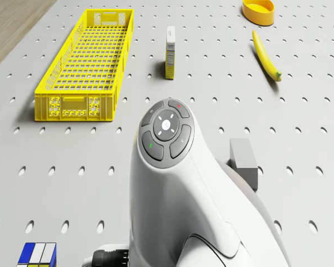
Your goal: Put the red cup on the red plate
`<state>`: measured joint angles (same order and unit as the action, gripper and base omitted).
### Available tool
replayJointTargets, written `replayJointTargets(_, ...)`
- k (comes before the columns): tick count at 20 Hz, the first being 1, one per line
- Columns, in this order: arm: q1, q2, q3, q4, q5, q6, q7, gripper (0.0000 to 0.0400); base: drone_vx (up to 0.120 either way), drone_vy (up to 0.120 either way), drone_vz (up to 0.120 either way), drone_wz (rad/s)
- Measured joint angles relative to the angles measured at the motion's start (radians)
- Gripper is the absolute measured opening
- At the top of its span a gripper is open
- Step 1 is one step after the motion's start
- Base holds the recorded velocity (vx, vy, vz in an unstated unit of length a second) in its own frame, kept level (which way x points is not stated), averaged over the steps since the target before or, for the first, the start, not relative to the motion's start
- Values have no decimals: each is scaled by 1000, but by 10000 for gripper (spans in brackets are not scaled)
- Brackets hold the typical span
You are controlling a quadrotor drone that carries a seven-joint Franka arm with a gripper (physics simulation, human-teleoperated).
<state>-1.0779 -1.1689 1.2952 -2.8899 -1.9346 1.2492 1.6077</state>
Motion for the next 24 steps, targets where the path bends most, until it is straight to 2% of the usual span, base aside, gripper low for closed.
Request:
replayJointTargets(8,-13,-38,12,3,20,35,12,400,20,0,-120,0)
replayJointTargets(17,-7,-96,-52,17,-28,111,2,400,0,0,0,0)
replayJointTargets(24,-4,-128,-82,27,-50,153,-5,400,0,0,0,0)
